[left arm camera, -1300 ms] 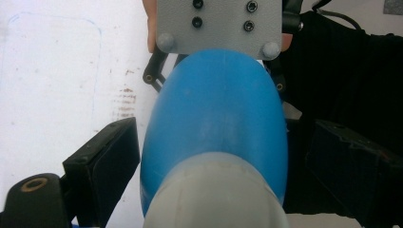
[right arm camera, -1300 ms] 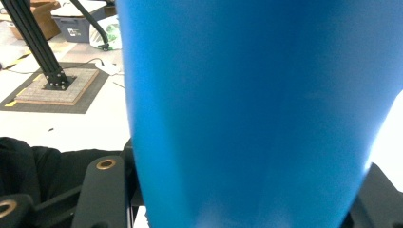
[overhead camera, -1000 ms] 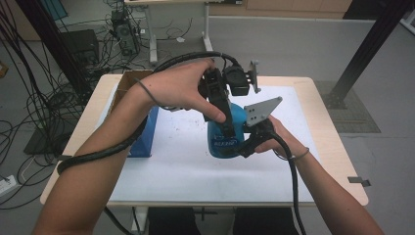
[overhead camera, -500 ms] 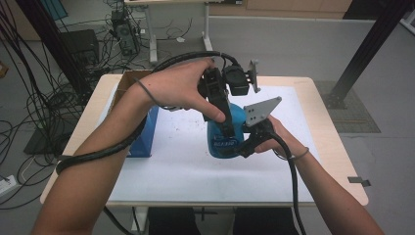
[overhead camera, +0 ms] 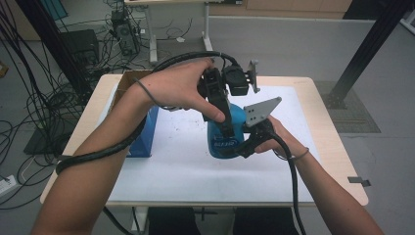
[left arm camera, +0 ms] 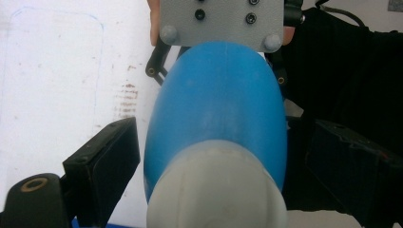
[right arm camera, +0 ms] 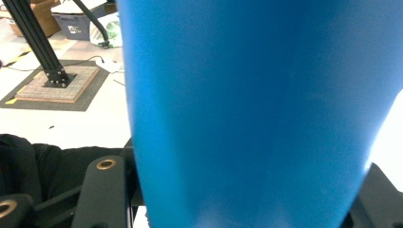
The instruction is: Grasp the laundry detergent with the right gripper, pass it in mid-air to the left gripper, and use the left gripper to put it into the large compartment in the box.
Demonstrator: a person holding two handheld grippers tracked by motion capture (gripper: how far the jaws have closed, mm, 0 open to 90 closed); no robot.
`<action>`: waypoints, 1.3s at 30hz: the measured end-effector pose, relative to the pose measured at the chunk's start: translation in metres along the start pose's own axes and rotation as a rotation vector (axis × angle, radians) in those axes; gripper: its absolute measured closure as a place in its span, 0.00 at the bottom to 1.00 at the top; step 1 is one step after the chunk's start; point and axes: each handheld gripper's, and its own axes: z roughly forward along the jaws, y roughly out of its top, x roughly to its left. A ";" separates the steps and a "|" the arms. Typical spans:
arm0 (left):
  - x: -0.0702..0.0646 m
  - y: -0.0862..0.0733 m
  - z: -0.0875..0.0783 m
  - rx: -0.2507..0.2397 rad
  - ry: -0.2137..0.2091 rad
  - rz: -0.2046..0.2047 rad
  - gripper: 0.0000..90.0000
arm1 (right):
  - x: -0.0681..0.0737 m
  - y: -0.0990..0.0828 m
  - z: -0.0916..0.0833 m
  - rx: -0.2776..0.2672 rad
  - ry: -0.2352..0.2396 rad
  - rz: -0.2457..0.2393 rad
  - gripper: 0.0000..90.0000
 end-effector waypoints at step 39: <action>-0.002 0.000 0.000 0.015 0.004 0.006 0.14 | 0.000 0.002 0.000 0.003 0.009 -0.009 0.45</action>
